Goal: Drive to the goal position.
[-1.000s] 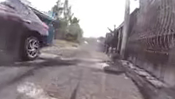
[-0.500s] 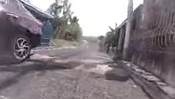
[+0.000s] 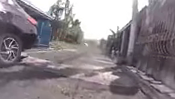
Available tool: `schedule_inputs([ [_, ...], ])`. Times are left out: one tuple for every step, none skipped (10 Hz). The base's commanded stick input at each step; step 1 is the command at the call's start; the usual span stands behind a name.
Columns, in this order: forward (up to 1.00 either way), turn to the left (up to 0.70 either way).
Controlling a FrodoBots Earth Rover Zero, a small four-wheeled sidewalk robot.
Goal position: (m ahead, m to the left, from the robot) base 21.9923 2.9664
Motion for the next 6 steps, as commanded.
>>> schedule_inputs([
  [1.0,0.0],
  [1.0,0.0],
  [1.0,0.0],
  [1.0,0.0],
  [1.0,0.0],
  [1.0,0.0],
])
